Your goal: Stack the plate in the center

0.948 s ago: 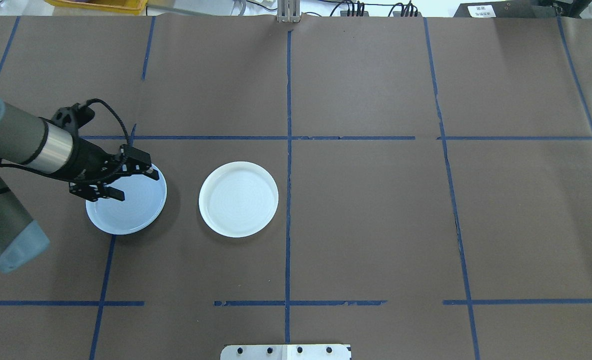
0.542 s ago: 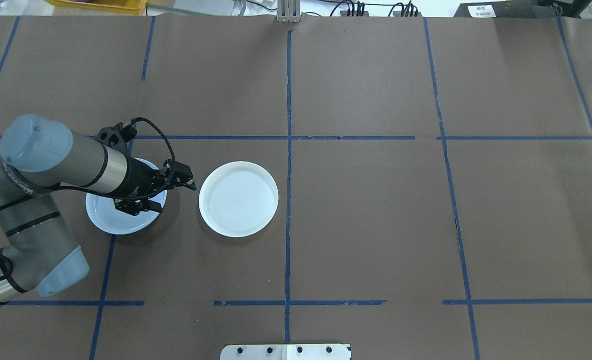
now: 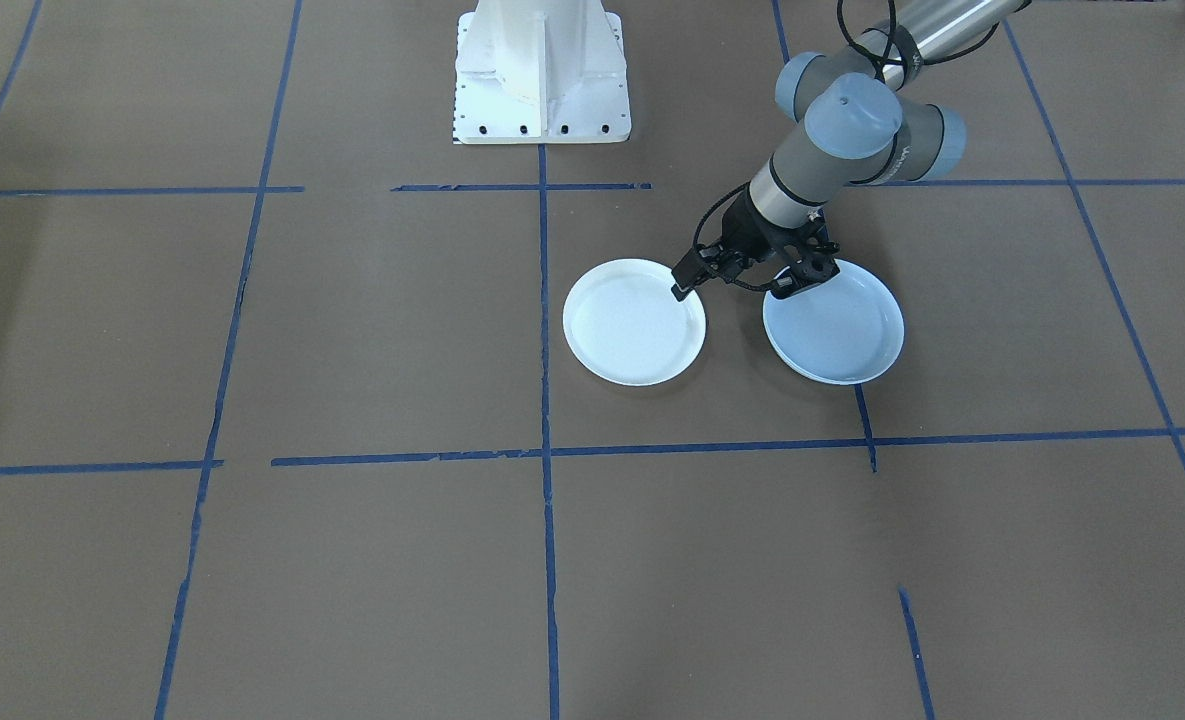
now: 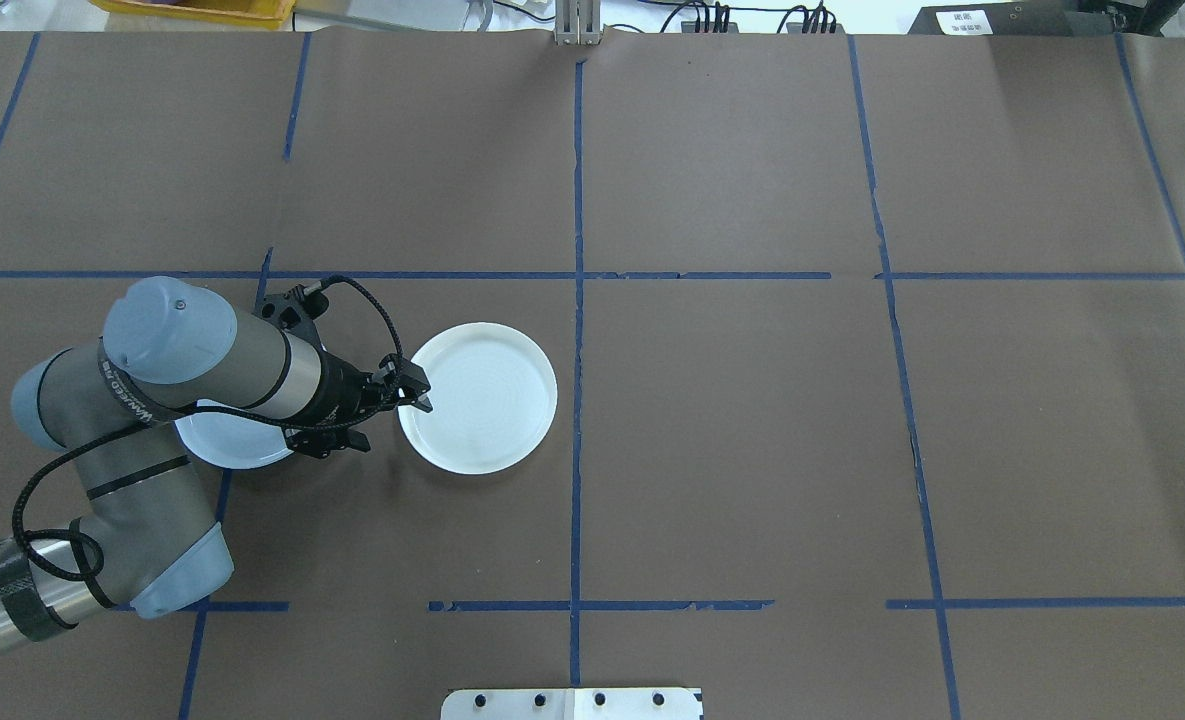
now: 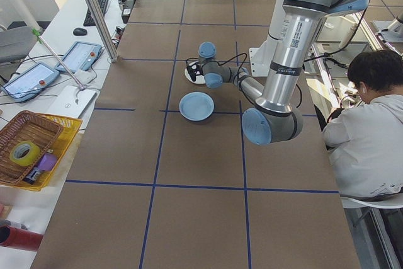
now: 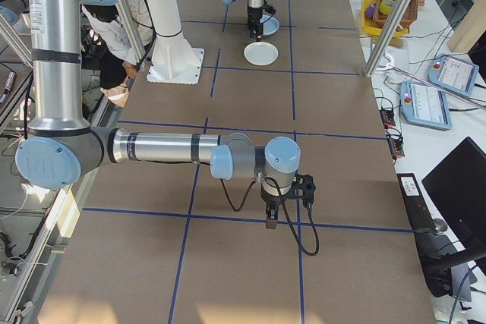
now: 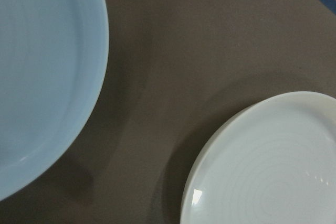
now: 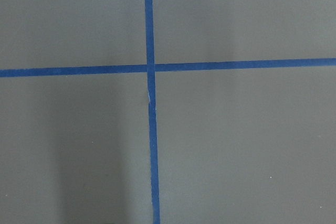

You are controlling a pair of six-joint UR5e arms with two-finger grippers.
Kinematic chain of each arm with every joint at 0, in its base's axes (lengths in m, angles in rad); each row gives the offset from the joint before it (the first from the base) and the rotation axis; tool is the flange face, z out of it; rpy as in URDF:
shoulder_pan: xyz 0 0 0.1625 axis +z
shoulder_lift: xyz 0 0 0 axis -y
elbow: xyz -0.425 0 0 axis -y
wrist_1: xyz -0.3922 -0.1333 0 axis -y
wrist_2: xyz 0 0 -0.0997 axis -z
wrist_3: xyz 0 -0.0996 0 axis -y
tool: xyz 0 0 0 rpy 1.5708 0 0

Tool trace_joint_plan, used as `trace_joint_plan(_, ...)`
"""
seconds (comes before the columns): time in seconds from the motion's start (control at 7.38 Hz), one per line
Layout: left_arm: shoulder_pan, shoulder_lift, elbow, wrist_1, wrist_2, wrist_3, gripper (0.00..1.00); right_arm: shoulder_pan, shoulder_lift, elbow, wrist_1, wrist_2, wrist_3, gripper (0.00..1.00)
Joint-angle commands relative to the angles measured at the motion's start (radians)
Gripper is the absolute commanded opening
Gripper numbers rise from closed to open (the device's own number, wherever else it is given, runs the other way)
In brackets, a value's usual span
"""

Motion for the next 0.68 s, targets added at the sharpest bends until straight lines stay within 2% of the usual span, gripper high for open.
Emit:
trace_joint_plan(0.0,0.006,-0.007,0.015,-0.001,-0.002,-0.003,0.58,0.0,0.0,0.0,0.0,0.001,0.0,1.0)
trace_joint_plan(0.27,0.007,-0.02,0.034,-0.011,-0.005,0.0,0.58,0.0,0.0,0.0,0.0,-0.001,-0.002,1.0)
trace_joint_plan(0.41,0.007,-0.027,0.038,-0.012,-0.005,0.005,0.55,0.0,0.0,0.0,0.0,0.001,0.0,1.0)
trace_joint_plan(0.54,0.007,-0.03,0.041,-0.012,-0.007,0.005,0.42,0.0,0.0,0.0,0.0,0.001,0.0,1.0)
